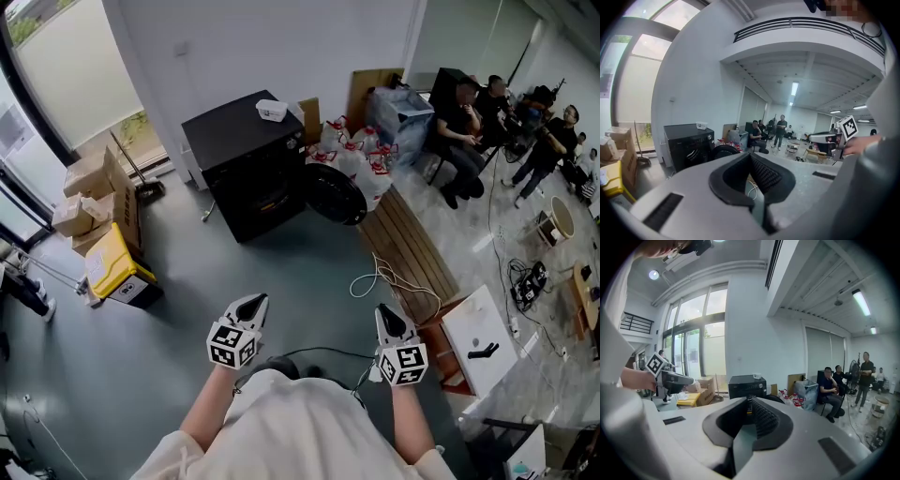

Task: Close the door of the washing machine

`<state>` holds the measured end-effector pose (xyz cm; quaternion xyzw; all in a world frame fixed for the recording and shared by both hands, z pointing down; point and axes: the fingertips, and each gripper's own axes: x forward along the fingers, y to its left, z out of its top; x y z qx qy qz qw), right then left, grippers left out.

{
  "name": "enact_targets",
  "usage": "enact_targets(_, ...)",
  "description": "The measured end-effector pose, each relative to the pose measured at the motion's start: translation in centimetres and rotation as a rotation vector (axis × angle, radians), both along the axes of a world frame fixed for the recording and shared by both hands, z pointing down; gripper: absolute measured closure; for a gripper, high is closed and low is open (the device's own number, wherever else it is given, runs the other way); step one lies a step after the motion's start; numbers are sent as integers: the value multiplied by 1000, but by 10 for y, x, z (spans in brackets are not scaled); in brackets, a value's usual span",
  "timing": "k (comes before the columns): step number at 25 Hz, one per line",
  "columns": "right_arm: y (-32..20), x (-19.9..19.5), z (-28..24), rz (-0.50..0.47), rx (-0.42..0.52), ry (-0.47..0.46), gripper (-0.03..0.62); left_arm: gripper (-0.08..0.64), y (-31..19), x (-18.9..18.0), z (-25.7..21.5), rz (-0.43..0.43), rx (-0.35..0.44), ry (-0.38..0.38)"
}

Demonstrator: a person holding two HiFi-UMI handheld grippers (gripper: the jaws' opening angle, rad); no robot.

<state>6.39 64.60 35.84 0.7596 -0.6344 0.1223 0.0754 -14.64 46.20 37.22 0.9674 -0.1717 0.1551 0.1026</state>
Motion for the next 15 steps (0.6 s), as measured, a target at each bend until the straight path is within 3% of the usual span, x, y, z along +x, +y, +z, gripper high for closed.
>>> enact_targets(15, -44, 13, 19, 36, -28, -46, 505, 551, -47, 14, 22, 27, -47, -20)
